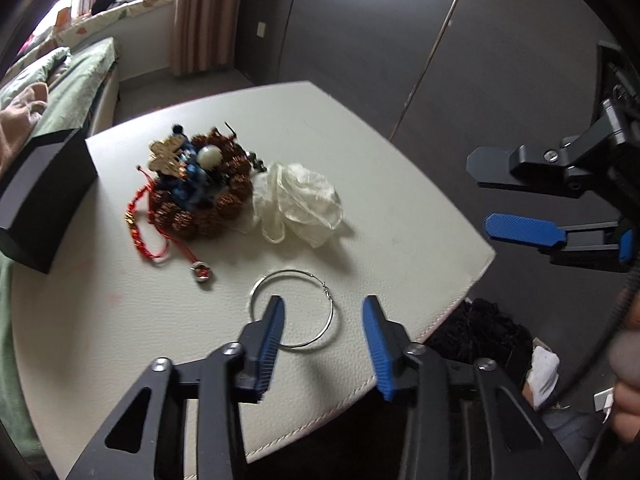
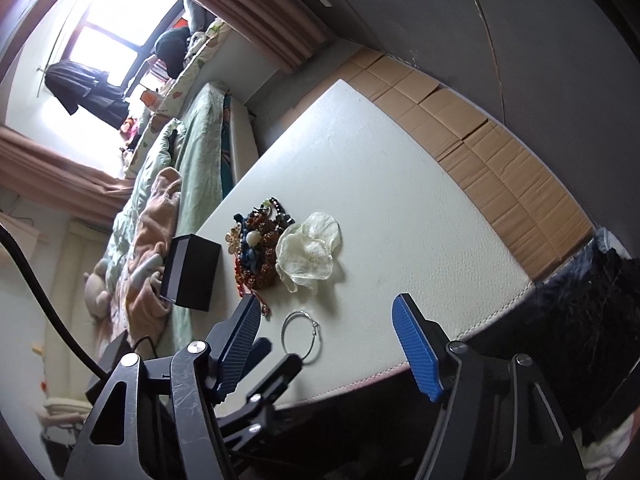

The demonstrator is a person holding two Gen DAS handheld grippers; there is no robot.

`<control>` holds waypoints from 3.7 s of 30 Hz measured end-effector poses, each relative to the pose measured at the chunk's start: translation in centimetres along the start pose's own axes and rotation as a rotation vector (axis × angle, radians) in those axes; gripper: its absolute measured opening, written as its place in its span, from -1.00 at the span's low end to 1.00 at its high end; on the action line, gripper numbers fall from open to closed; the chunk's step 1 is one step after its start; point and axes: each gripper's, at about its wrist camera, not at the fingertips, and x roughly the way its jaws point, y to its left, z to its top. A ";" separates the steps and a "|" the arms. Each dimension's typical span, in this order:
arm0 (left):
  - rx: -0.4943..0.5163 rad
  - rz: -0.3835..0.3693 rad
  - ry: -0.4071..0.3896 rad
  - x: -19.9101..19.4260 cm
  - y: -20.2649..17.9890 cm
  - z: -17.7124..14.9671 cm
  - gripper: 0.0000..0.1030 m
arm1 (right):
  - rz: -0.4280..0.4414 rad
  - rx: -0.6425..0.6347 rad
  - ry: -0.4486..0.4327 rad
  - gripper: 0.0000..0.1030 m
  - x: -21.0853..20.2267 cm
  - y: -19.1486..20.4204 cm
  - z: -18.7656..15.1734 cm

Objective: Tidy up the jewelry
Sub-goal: 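Reach the left tool to the silver bangle and close on it, then lift the bangle with the left tool while the right tool grasps the white scrunchie, then drop the bangle into the black box with the left tool while the right tool drops the scrunchie in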

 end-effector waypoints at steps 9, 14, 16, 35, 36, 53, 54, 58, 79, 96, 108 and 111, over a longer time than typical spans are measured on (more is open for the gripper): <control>0.004 0.072 0.046 2.3 0.0 0.0 -0.95 | -0.029 0.033 0.036 0.34 1.9 -0.7 0.5; -0.048 0.051 0.020 1.1 1.3 0.6 -0.96 | -0.034 0.030 0.061 0.34 3.3 -0.6 0.6; -0.066 0.040 0.001 0.2 1.9 0.9 -0.96 | -0.029 0.020 0.060 0.31 3.6 -0.3 0.5; -0.241 0.075 -0.193 -8.3 9.6 5.4 -0.96 | -0.164 -0.179 0.123 0.13 11.6 5.4 2.4; -0.249 0.081 -0.204 -9.0 10.3 5.9 -0.96 | -0.180 -0.191 0.123 0.13 12.0 5.6 2.5; -0.464 0.027 -0.275 -13.1 21.5 8.8 -0.96 | -0.128 -0.252 0.006 -0.90 9.1 7.9 3.3; -0.479 -0.002 -0.259 -12.8 22.1 8.7 -0.96 | -0.098 -0.257 0.019 -0.90 9.2 8.7 3.4; -0.515 -0.021 -0.257 -12.5 23.5 8.4 -0.96 | -0.057 -0.303 0.014 -0.90 9.4 11.6 3.7; -0.746 -0.006 -0.275 -14.2 28.3 5.5 0.31 | 0.200 -0.447 0.049 -0.90 13.3 25.1 4.2; -0.737 0.042 -0.280 -15.3 28.2 5.0 0.31 | 0.229 -0.370 0.154 0.34 15.3 22.5 3.5; -0.617 0.041 -0.276 -15.3 23.8 5.4 0.31 | 0.054 -0.361 0.050 0.34 10.5 17.6 2.9; -0.578 0.040 -0.270 -15.1 22.6 5.4 0.31 | 0.000 -0.341 0.035 0.34 9.7 16.4 2.9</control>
